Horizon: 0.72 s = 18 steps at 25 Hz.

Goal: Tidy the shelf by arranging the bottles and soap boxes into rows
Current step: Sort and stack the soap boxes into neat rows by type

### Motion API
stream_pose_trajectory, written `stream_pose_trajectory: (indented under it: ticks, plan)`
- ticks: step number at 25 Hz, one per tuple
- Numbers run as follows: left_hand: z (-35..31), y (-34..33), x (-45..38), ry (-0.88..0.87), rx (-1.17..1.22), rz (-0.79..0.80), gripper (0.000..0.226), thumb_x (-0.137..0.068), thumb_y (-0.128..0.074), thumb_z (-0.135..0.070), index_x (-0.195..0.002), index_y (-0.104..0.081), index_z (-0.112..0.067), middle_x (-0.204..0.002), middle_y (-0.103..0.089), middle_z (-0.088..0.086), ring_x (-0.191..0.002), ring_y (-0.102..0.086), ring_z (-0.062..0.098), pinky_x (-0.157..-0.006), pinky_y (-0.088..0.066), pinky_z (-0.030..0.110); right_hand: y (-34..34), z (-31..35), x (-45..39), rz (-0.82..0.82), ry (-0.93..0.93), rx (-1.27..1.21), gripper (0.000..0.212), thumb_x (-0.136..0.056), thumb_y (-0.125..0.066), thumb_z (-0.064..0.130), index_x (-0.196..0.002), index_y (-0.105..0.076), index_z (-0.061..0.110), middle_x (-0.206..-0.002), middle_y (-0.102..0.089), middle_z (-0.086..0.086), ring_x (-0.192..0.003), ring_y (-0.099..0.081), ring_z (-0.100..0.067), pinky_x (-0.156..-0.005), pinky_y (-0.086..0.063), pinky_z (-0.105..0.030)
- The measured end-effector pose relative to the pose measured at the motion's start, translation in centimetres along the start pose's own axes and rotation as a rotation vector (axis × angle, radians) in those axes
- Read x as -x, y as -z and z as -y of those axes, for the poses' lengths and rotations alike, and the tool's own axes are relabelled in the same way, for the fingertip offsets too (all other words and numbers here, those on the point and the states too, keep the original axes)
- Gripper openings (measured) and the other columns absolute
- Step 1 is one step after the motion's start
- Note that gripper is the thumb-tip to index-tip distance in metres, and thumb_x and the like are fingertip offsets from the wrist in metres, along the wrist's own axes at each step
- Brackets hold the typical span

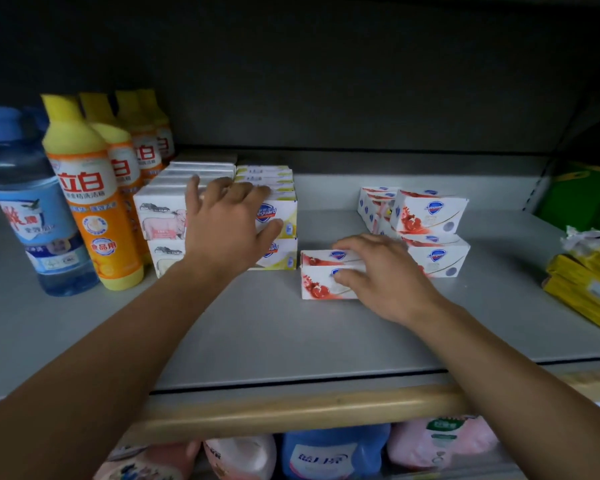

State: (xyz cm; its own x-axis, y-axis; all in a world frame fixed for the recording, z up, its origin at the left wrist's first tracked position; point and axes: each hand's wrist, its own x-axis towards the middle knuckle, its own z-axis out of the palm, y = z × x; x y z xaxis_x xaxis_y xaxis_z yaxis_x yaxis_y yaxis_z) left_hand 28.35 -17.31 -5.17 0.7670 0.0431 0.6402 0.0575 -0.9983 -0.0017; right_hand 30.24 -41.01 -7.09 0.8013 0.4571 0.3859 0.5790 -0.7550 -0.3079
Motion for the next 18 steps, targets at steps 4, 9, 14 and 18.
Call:
stream_pose_trajectory:
  ticks: [4,9,14,18]
  plan:
    - [0.2,-1.0,0.3,-0.016,0.027,-0.1,0.056,-0.09,-0.041,-0.058,-0.131,-0.057,-0.024,-0.13,-0.061,0.0,-0.127,-0.044,0.031,-0.112,-0.018,0.051,-1.2,-1.4,-4.7,-0.243,-0.056,0.082,0.042,-0.089,-0.065,0.021,-0.13,-0.055,0.017,-0.128,-0.057,-0.006,-0.121,-0.043,-0.028,-0.099,-0.03,-0.031]
    - [0.2,-2.0,0.5,0.0,0.087,-0.19,0.053,-0.096,-0.033,-0.055,-0.129,-0.06,-0.024,-0.127,-0.062,-0.002,-0.125,-0.045,0.028,-0.113,-0.018,0.05,-4.8,-3.1,-13.0,-0.308,-0.077,0.193,0.045,-0.088,-0.067,0.02,-0.132,-0.056,0.018,-0.129,-0.06,-0.006,-0.12,-0.044,-0.03,-0.099,-0.036,-0.036]
    - [0.1,-2.4,0.4,0.005,0.106,-0.236,0.051,-0.099,-0.027,-0.051,-0.127,-0.061,-0.026,-0.124,-0.062,-0.005,-0.122,-0.046,0.027,-0.114,-0.015,0.048,-7.8,-5.6,-18.2,-0.252,-0.075,0.146,0.044,-0.088,-0.064,0.023,-0.131,-0.058,0.02,-0.131,-0.053,-0.008,-0.122,-0.039,-0.033,-0.101,-0.032,-0.035]
    - [0.2,-2.8,0.4,0.007,0.11,-0.279,0.049,-0.099,-0.029,-0.05,-0.125,-0.062,-0.025,-0.123,-0.062,-0.006,-0.12,-0.047,0.026,-0.114,-0.017,0.048,-9.0,-6.0,-20.5,-0.238,-0.037,0.258,0.04,-0.089,-0.06,0.027,-0.129,-0.063,0.023,-0.127,-0.055,-0.009,-0.117,-0.042,-0.036,-0.099,-0.037,-0.04]
